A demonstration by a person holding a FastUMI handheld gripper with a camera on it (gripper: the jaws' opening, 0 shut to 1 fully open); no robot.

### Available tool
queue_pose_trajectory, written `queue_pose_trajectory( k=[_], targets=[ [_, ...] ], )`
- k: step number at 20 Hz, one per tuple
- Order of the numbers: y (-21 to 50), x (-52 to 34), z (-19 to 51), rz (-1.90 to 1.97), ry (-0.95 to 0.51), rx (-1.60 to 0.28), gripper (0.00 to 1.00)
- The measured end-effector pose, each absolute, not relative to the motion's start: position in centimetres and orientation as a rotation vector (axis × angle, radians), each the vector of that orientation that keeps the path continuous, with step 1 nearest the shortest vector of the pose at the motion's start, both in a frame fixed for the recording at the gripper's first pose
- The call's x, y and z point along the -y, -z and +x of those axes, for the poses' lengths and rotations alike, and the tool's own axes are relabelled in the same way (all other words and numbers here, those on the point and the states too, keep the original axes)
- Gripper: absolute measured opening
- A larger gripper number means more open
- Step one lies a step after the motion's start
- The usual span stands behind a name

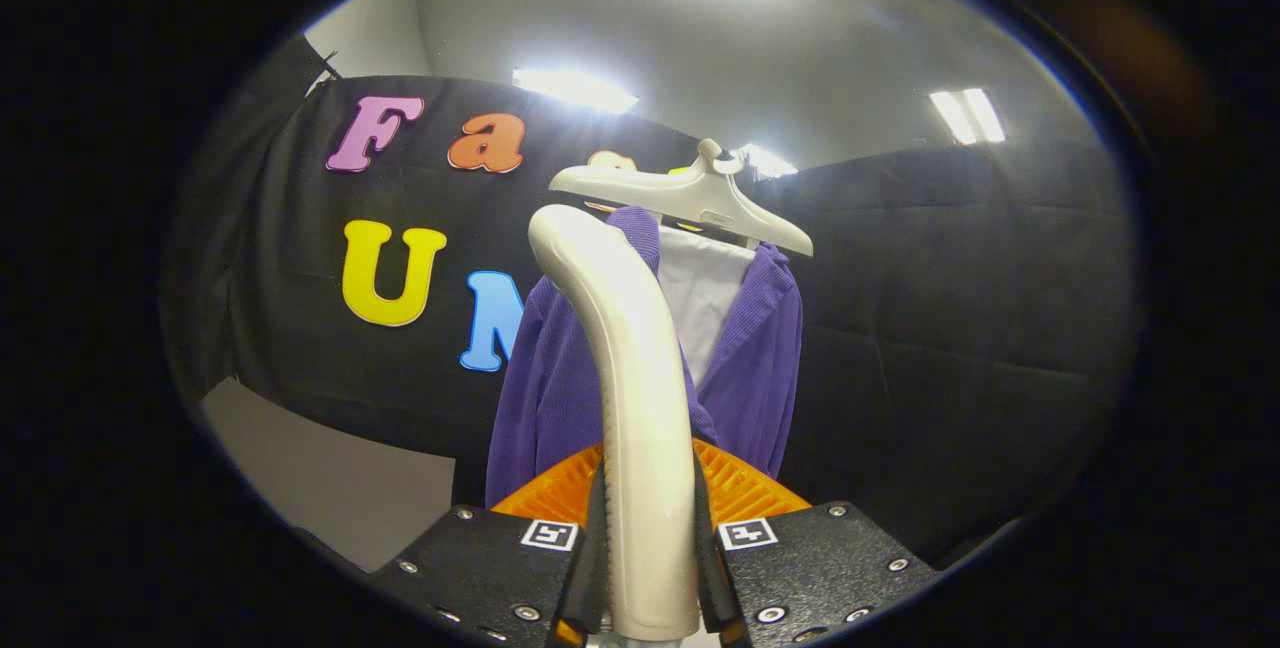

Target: Iron the clothes twice with a garment steamer, once on the left side and once on the right side.

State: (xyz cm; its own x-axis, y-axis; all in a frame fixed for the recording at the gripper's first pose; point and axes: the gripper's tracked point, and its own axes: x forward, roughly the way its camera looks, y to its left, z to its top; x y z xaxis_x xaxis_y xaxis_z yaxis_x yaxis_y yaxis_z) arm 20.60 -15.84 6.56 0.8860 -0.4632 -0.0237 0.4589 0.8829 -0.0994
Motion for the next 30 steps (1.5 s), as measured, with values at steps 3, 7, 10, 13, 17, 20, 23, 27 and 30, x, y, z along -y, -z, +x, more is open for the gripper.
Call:
queue_pose_trajectory(
  k=[3, 7, 10, 13, 17, 20, 23, 27, 30],
  targets=[
    [-6.0, 16.4, 21.6, -0.088, 0.519, -0.054, 0.36],
    [-5.3, 17.0, 22.8, -0.105, 0.577, -0.069, 0.36],
    [-4.9, 17.8, 23.8, -0.134, 0.639, -0.068, 0.36],
    [-4.1, 18.6, 24.9, -0.163, 0.697, -0.074, 0.36],
    [-1.8, 18.6, 26.6, -0.179, 0.713, -0.106, 0.36],
    [0.2, 18.5, 27.6, -0.201, 0.717, -0.14, 0.36],
    [1.6, 18.8, 27.9, -0.215, 0.729, -0.156, 0.36],
    [2.7, 18.9, 27.8, -0.226, 0.74, -0.163, 0.36],
    [4.1, 18.7, 27.7, -0.242, 0.746, -0.178, 0.36]
  ],
)
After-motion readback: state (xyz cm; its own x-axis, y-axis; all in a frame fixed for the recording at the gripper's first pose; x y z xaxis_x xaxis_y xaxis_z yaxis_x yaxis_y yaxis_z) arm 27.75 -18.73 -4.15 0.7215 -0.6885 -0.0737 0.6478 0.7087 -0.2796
